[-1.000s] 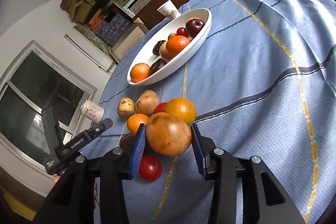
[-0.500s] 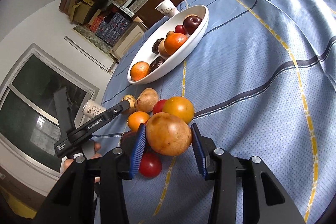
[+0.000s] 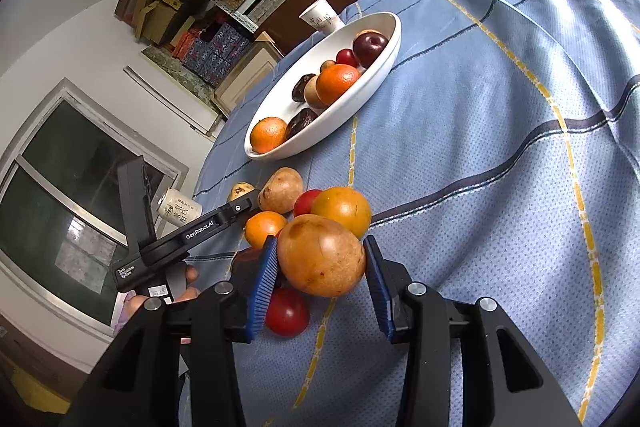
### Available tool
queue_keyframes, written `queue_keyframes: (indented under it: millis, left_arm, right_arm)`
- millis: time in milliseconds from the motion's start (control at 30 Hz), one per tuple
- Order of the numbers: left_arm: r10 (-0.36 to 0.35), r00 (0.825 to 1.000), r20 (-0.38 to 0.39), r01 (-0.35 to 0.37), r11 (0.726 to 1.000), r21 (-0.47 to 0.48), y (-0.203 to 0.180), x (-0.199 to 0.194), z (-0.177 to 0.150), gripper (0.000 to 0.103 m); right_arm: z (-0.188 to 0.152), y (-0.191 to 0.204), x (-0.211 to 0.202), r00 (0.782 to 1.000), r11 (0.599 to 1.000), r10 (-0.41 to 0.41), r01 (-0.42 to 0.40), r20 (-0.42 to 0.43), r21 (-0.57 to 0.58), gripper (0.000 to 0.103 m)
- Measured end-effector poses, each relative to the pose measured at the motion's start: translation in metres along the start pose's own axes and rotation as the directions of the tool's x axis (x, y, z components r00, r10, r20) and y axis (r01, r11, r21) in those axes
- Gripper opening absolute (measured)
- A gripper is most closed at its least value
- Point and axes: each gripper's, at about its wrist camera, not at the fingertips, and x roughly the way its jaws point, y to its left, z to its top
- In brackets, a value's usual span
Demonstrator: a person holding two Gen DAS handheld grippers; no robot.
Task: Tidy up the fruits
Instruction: 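Close the right tool on the tan fruit while the left tool grasps the yellow apple, then carry both fruits onto the white plate and open both tools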
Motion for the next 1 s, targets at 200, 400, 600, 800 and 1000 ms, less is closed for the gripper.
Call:
queue_keyframes:
  millis: [200,400,600,800,1000]
  left_arm:
    - [-0.017,0.999,0.050,0.018,1.000,-0.016,0.001,-0.020,-0.003,0.045]
    - [-0.044,0.993,0.106,0.045,0.999,-0.007,-0.005,-0.043,-0.007,0.045]
    - [-0.100,0.987,0.123,0.102,0.995,-0.008,-0.012,-0.050,0.013,0.045]
    - [-0.075,0.988,0.132,0.073,0.997,0.020,-0.030,-0.034,0.068,0.045]
    - [-0.017,0.994,0.108,0.007,0.996,0.094,-0.050,0.004,0.103,0.046]
  right_arm:
    - [-0.002,0.008,-0.003,0.999,0.999,-0.016,0.017,0.029,-0.046,0.044]
    - [0.002,0.028,-0.012,0.999,0.990,-0.029,0.031,0.019,-0.135,0.044]
    - [0.059,0.070,-0.021,0.997,0.963,-0.032,0.051,0.074,-0.266,0.044]
    - [0.115,0.065,0.045,0.976,0.938,-0.148,0.189,0.158,-0.291,0.044]
    - [0.121,0.049,0.088,0.981,0.936,-0.163,0.189,0.109,-0.298,0.045]
